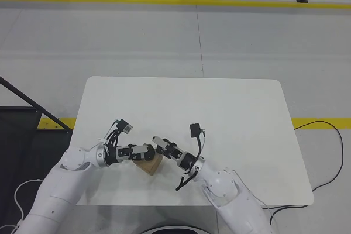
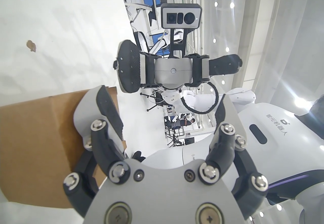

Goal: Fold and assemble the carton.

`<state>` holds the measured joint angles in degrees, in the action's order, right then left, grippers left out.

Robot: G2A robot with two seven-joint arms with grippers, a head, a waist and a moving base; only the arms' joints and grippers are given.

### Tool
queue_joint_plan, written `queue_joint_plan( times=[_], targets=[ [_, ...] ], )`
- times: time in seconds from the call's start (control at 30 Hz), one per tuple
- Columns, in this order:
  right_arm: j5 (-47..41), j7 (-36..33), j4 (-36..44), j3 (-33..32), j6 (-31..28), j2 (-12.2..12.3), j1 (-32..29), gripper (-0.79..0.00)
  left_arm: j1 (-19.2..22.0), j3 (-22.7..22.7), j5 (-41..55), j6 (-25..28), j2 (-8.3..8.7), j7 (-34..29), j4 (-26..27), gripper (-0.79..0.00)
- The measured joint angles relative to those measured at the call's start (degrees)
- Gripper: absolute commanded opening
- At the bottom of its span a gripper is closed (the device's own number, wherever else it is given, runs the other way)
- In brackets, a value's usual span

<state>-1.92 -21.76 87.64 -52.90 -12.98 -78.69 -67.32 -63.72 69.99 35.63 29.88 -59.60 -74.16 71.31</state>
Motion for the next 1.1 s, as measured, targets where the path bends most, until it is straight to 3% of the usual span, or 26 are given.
queue_joint_plan(
  times=[0.4,0.73,1.1],
  targets=[
    [0.1,-3.1,-2.0,1.0,5.3,-0.4,1.8,0.0,0.0,0.2,0.2,-0.1,0.03,-0.3,0.0,0.0],
    [1.9,-0.4,1.5,-0.9,-3.2,0.0,-1.7,0.0,-1.1,1.3,0.5,0.3,0.32,0.1,1.6,0.0],
    [2.0,-1.5,3.4,-3.5,-4.6,0.7,-4.5,0.0,-2.4,3.4,1.0,0.6,0.81,0.4,3.5,0.0]
  ],
)
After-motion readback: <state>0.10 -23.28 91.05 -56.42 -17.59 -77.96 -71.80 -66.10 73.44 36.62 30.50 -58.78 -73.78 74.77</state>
